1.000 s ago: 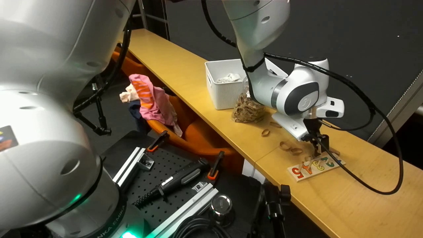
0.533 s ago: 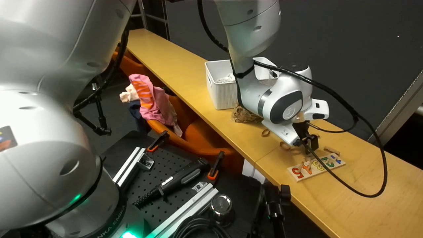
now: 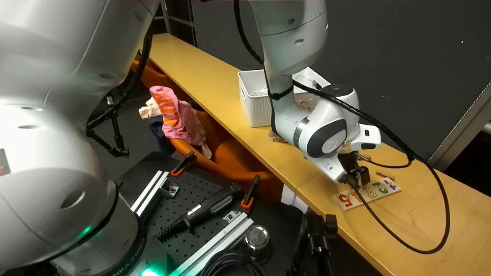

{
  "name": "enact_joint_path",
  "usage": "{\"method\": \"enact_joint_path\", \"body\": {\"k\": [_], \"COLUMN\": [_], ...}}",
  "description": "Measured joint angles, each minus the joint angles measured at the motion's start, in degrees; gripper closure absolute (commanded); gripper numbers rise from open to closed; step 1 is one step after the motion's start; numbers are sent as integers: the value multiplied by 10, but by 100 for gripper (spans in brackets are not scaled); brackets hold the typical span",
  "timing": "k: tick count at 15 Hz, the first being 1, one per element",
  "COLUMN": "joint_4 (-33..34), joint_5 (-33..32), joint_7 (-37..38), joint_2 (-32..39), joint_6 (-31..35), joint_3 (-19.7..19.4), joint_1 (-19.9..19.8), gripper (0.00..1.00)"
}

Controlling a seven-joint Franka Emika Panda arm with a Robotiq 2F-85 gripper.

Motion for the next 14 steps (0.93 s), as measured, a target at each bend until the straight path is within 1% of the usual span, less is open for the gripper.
{"method": "enact_joint_path", "body": {"k": [1, 2, 3, 4, 9, 11, 12, 14], "joint_4": [1, 2, 4, 5, 7, 7, 7, 7], "joint_5": [0, 0, 0, 0, 0, 0, 0, 0], "joint_7": [-3, -6, -9, -12, -25, -28, -28, -28], "joint_2": [0, 0, 0, -2, -14, -17, -18, -20], "joint_6": [0, 0, 0, 3, 3, 3, 3, 3], "joint_3": [5, 12, 18, 24, 51, 59, 63, 70], "joint_1": [-7, -15, -22, -29, -60, -69, -72, -77], "gripper": [17, 28, 34, 43, 81, 95, 99, 100]}}
